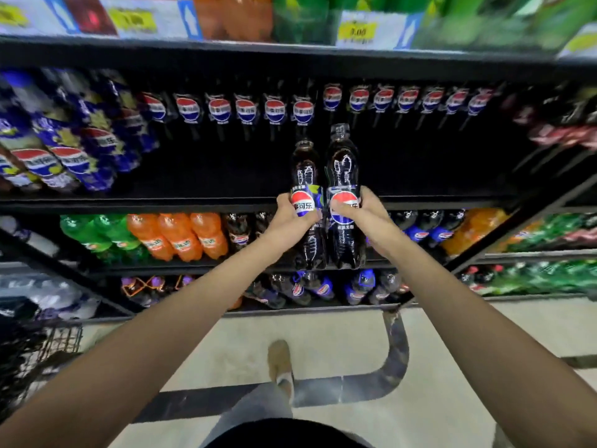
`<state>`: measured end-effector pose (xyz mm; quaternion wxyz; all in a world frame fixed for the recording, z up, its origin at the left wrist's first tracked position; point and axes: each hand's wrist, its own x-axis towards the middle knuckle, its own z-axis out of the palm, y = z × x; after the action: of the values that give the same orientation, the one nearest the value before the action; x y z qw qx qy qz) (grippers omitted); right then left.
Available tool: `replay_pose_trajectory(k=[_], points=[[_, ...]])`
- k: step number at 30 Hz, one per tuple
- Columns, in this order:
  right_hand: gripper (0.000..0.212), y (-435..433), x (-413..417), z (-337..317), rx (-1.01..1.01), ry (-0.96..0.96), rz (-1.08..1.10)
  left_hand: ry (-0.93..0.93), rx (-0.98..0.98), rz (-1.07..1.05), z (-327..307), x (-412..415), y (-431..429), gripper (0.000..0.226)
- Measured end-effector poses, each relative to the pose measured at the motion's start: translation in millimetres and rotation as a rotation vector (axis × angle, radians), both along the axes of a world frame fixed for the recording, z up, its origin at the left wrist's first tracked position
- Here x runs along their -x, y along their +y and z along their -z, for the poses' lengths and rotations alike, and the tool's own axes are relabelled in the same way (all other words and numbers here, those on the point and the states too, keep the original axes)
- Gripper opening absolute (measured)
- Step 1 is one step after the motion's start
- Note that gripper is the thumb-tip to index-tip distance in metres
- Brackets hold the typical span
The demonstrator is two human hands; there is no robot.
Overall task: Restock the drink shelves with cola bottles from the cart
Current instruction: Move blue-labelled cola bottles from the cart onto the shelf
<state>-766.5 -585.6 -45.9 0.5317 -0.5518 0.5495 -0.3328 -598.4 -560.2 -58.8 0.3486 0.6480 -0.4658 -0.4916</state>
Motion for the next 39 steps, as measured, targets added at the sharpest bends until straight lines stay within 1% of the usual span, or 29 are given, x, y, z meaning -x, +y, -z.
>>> replay_pose_trajectory(k=[3,6,10,13,18,24,28,31,35,39], points=[[0.046,-32.2,16.4,-10.3,0.037,0.024,0.018,0.003,0.062,0.058,-4.8,14.9,-39.4,0.070],[0.040,-62.5,25.9,-18.9,0.089,0.031,0.053,0.004,0.133,0.090,-7.8,25.3,-75.7,0.073],[0.048,-96.7,34.6,-16.6,0.179,0.031,0.121,-0.032,0.218,0.096,-9.2,38.7,-115.3,0.080],[0.053,-117.4,43.2,-11.9,0.204,-0.005,0.127,-0.055,0.288,0.075,-8.5,48.7,-135.1,0.080],[0.055,-138.9,58.6,-2.6,0.227,0.015,0.100,-0.092,0.381,0.083,3.9,61.6,-154.2,0.079],[0.056,-164.1,74.5,-0.7,0.225,0.044,-0.024,-0.129,0.464,0.020,13.8,74.4,-162.4,0.078],[0.062,-175.1,81.4,-2.9,0.209,0.072,-0.141,-0.143,0.450,-0.027,17.3,79.8,-164.2,0.080],[0.066,-175.0,83.0,7.0,0.213,0.072,-0.153,-0.115,0.429,-0.065,22.7,82.5,-158.5,0.078],[0.075,-162.4,79.8,40.9,0.192,0.051,-0.067,-0.104,0.402,-0.099,42.6,85.9,-147.3,0.076],[0.065,-160.6,71.3,71.5,0.214,0.040,0.065,-0.142,0.377,-0.139,57.8,86.5,-150.9,0.064]])
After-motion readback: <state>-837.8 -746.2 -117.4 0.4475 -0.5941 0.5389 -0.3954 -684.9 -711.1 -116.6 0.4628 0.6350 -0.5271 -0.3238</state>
